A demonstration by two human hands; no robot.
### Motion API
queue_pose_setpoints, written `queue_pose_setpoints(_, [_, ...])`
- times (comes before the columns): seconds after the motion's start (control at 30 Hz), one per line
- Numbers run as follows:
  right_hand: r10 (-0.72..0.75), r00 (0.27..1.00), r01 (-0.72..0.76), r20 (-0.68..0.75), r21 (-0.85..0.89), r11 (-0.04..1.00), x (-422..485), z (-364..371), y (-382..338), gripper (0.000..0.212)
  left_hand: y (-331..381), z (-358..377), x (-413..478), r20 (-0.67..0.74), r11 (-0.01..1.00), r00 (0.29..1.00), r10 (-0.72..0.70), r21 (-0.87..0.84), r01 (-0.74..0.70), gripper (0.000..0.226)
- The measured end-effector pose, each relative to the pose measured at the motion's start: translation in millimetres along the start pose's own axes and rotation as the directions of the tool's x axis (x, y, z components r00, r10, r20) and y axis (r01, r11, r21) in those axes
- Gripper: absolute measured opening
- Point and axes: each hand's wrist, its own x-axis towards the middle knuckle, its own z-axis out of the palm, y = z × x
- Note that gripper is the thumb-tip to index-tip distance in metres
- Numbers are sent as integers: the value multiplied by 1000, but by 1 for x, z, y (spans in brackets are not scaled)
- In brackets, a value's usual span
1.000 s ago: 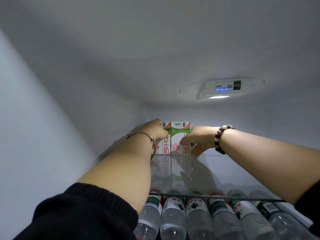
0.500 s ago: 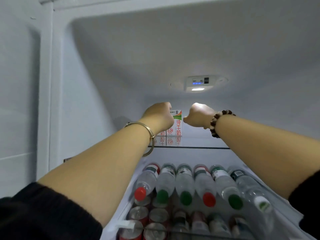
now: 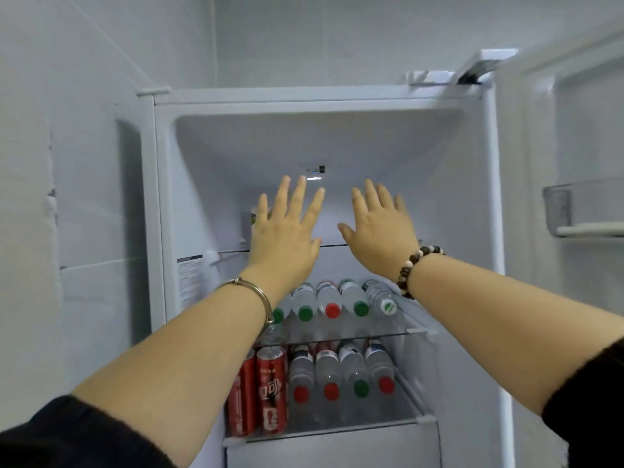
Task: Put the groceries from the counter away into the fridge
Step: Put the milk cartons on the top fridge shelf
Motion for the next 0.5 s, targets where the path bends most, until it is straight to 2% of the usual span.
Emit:
queue_pose_setpoints(0.17, [6, 1000, -8, -22, -75, 997, -58, -51, 4, 69, 20, -48, -40, -36, 999, 998, 42, -20, -43, 75])
queue_pose_setpoints(0.27, [-31, 999, 25, -44, -128, 991, -93, -82, 10, 70, 31, -73, -60, -131, 997, 990, 55, -50, -62, 78])
queue_pose_setpoints(0.5, [-129, 991, 106, -44, -351, 930, -180, -148, 35, 70, 72, -126, -107, -191, 973, 973, 126, -168, -159, 79])
